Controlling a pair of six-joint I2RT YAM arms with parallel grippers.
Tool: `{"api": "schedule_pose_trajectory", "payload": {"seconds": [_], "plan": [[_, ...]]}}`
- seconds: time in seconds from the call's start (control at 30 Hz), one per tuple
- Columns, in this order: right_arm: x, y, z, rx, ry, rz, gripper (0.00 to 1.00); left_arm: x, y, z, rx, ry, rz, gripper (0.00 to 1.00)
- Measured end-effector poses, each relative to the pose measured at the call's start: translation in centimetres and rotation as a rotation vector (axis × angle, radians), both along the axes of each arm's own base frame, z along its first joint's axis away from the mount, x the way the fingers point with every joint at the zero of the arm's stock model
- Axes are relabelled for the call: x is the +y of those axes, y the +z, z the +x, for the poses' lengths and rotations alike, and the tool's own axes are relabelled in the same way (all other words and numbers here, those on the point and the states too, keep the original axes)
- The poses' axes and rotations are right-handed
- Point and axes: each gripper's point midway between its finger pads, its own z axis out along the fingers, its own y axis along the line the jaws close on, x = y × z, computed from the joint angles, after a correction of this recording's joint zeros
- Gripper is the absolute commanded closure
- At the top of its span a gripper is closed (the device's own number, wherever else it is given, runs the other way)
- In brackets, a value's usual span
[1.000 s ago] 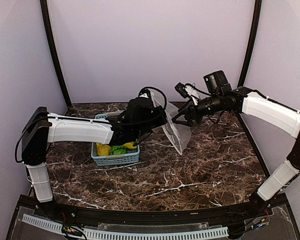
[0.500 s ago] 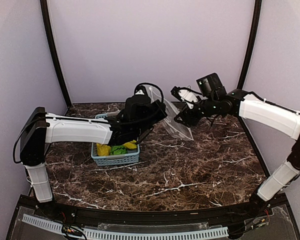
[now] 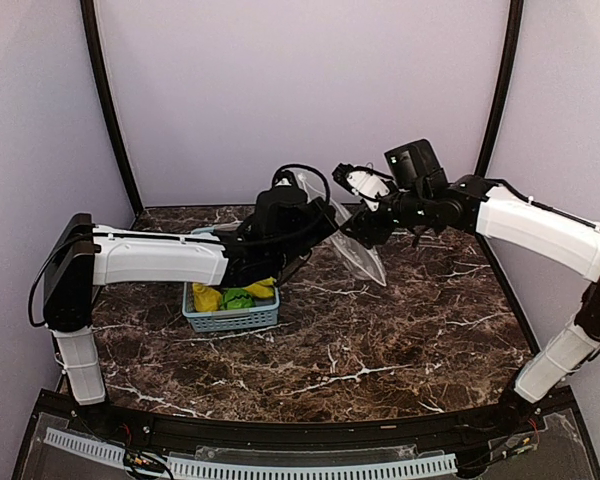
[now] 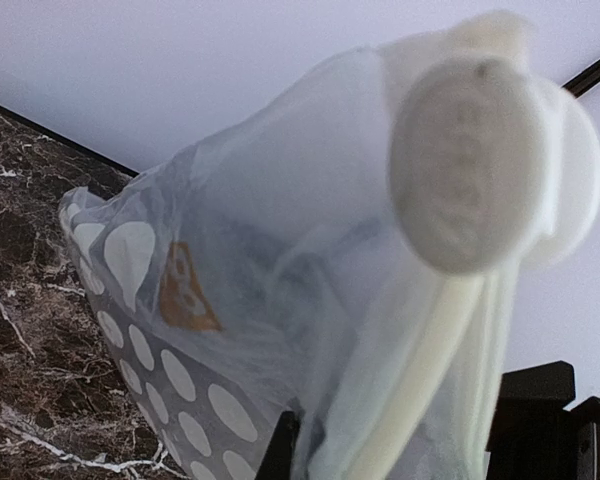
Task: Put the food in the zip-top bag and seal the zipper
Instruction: Open the zipper food storage bag at the center of the board.
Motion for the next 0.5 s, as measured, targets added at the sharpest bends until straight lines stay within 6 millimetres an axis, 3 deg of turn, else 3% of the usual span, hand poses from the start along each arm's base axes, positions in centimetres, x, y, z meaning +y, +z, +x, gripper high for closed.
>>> {"api": "schedule_pose_trajectory", "payload": {"seconds": [0.2,0.5], "plan": [[1.9,0.2,-1.6,-0.045,0.046,-0.038,0.17,0.2,0.0,0.2,0.011,0.025,-0.019,0.99],[-0.1,1.3,0.5,-0.189,-0.060,-0.154,0.22,0.5,0.1,0.4,0.021,0.050,-0.042,0.99]]}}
